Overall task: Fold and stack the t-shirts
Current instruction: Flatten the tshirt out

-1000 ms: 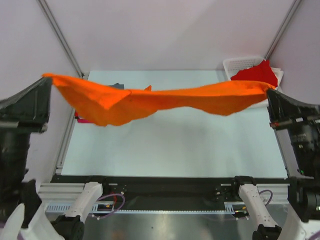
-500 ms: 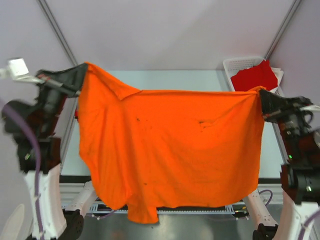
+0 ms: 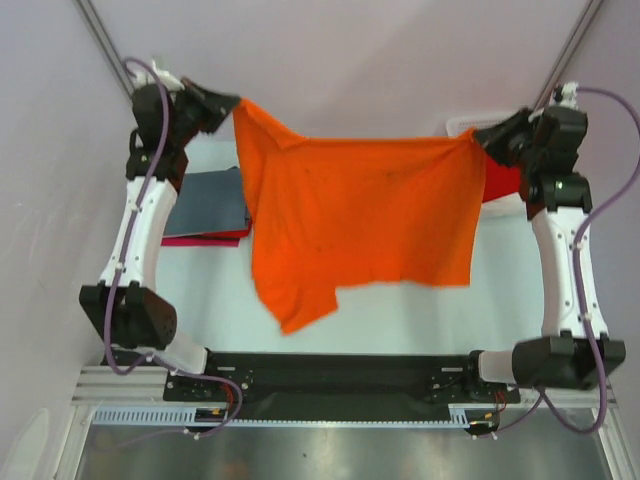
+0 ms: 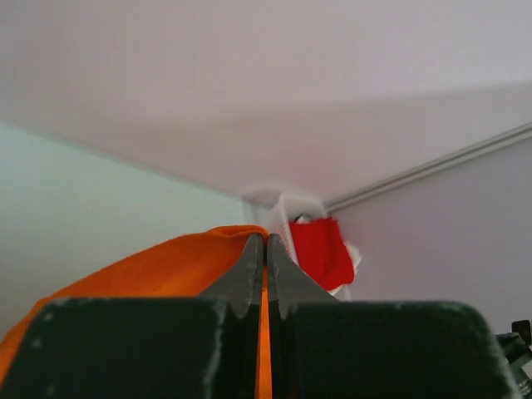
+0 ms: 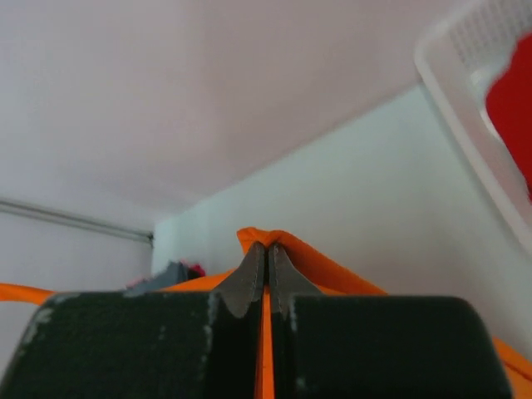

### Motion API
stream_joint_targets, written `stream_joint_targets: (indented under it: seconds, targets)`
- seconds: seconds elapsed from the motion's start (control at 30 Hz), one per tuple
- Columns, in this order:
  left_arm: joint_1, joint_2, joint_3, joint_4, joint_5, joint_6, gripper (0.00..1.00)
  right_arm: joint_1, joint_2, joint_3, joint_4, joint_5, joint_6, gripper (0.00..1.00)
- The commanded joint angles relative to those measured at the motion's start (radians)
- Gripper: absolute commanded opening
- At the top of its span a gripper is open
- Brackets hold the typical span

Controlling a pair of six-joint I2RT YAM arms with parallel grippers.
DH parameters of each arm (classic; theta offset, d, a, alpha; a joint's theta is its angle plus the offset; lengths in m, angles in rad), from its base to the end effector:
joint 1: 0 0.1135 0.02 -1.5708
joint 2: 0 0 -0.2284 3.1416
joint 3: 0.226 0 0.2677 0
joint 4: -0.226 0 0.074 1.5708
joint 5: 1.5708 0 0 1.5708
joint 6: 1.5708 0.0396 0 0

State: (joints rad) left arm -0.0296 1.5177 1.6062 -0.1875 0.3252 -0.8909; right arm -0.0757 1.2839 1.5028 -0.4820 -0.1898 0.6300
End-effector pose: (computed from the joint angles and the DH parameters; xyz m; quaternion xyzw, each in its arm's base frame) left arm 0.3729 -0.0237 0.4134 -0.2066 0.7100 -0.4017 0.5402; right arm 0.3057 -0.0157 0.4184 0.2190 0.7614 0.2380 0.5618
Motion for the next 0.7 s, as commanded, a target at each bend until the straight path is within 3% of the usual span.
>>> stream_joint_targets:
  seconds: [0.0, 0.1, 0.13, 0.17, 0.27, 0.47, 0.57, 0.67]
  targets:
    - [0.002, 0.141, 0.499, 0.062, 0.037, -0.014, 0.00, -0.047, 0.118, 0.294, 0.129, -0.097, 0.046, 0.00]
    - [0.011, 0.367, 0.882, 0.014, 0.067, -0.045, 0.00, -0.102, 0.273, 0.492, 0.129, -0.206, 0.092, 0.00]
    - [0.016, 0.409, 0.941, 0.022, 0.099, -0.061, 0.00, -0.119, 0.338, 0.563, 0.137, -0.236, 0.097, 0.00]
    - [0.019, 0.442, 0.975, 0.040, 0.118, -0.089, 0.00, -0.122, 0.362, 0.582, 0.137, -0.281, 0.099, 0.00]
    - [0.026, 0.449, 0.895, 0.123, 0.164, -0.076, 0.00, -0.127, 0.419, 0.564, 0.138, -0.338, 0.089, 0.00]
    - [0.008, 0.236, 0.404, 0.183, 0.161, 0.101, 0.00, -0.133, 0.373, 0.217, 0.279, -0.385, 0.099, 0.00]
    - [-0.021, 0.066, -0.003, 0.256, 0.088, 0.176, 0.00, -0.134, 0.328, -0.020, 0.367, -0.399, 0.112, 0.00]
    - [-0.042, -0.088, -0.272, 0.270, 0.026, 0.202, 0.00, -0.141, 0.275, -0.240, 0.425, -0.389, 0.111, 0.00]
